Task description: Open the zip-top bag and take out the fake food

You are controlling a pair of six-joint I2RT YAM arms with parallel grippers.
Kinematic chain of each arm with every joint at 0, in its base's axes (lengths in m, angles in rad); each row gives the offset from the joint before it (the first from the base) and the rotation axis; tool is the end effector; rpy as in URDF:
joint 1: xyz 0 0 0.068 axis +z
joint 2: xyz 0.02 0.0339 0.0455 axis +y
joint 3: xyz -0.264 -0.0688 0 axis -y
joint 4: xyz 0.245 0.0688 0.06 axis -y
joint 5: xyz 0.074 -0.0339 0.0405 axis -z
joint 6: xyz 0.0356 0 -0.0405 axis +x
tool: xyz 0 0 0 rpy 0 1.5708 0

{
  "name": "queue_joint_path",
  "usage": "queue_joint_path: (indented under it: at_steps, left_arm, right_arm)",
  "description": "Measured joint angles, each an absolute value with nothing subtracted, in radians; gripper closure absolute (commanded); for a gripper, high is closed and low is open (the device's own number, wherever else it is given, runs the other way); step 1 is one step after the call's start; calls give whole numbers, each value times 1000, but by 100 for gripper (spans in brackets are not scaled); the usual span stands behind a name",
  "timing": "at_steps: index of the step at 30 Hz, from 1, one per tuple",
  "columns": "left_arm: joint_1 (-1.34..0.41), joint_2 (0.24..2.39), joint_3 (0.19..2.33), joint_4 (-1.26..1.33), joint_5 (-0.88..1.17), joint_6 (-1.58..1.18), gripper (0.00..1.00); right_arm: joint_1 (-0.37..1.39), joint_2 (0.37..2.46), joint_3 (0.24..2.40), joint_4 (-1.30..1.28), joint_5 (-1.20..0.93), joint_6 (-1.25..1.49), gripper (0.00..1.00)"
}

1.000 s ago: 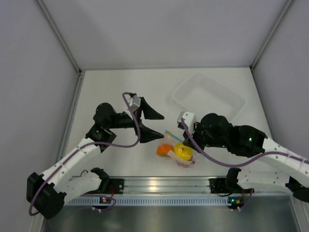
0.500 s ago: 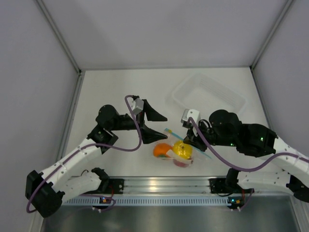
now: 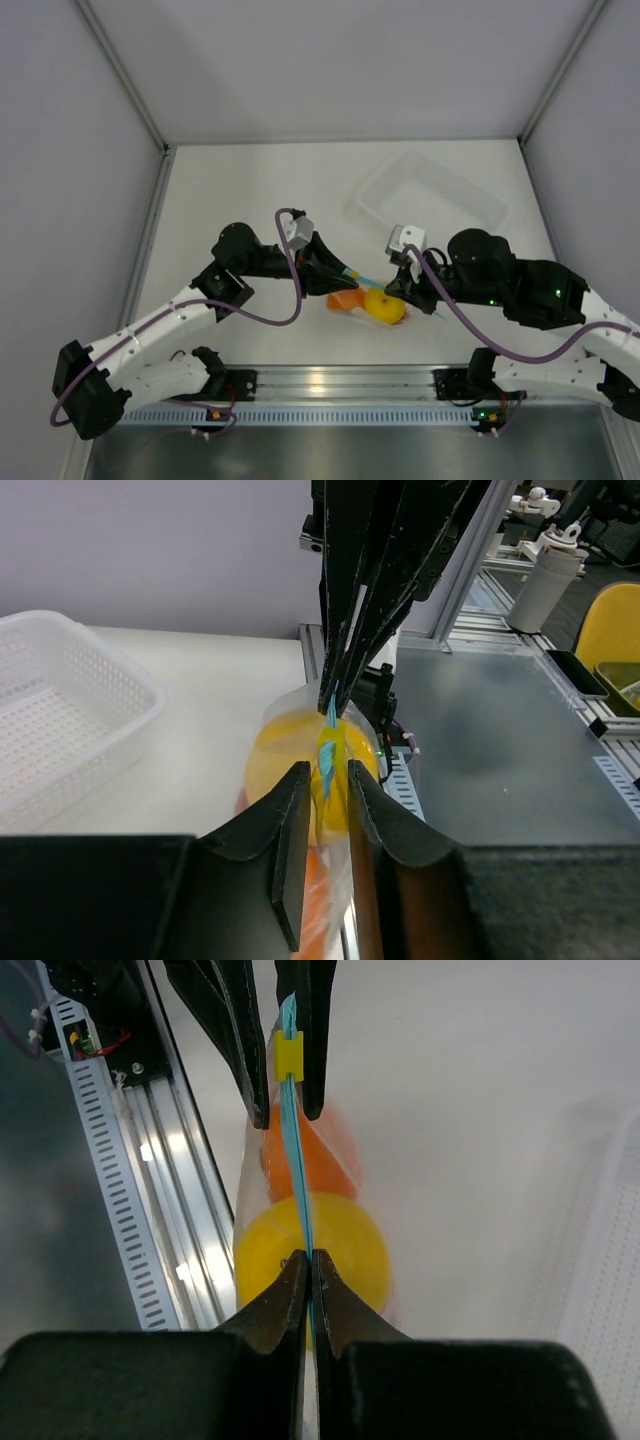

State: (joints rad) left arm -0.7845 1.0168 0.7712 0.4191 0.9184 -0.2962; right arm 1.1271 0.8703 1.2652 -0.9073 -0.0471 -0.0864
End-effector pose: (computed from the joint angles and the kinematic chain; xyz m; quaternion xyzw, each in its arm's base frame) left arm 0.1410 -0.1808 0.3531 0.4687 0.4774 -0.5976 0.4419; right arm 0.0622 0.1347 0.4113 -0.5018 0.7022 0.2686 0.4278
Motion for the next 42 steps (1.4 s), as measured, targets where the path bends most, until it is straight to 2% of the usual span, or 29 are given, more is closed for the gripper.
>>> queue_joint_path:
  at_steps: [5,7,8,10,16,18,20,25,26,32,42]
  left_arm:
    - [-786,1018,771,419,904,-295,77]
    - [-786,1018,771,419,900,-297,86]
    - [-786,1018,771,419,900,-296,94]
    - [-786,1019,771,419,899,-297,100]
    - [-788,1019,771,419,888,-302,100]
    - [-788,1019,771,419,885,-309,100]
    - [-787,1019,771,419,884,-314,100]
    - [-788,1019,771,419,893,-325,100]
    - [-788,1019,771,419,897,-328,100]
    - [-788,1037,772,419,945,-339,100]
    - [-788,1052,772,419,992,-341,100]
  right_arm:
    - [1129,865,1265,-907,-45,-86,100]
    - [1129,860,1265,-906,-42,-86,100]
    - [1129,857,1265,-906,-41,-86,100]
    - [1130,850,1265,-905,-38,-86,100]
    - [1130,842,1258,-897,-28,-86,99]
    - [1130,838,1244,-883,-25,-84,83]
    - [1130,830,1229,-871,-20,-84,80]
    - [1130,823,1222,-831,-31,-86,80]
    - [1130,823,1222,-817,-37,-86,74]
    - [1130,818,1209,-693,-71,-84,68]
    - [1130,908,1206,-578,-160,-24,64]
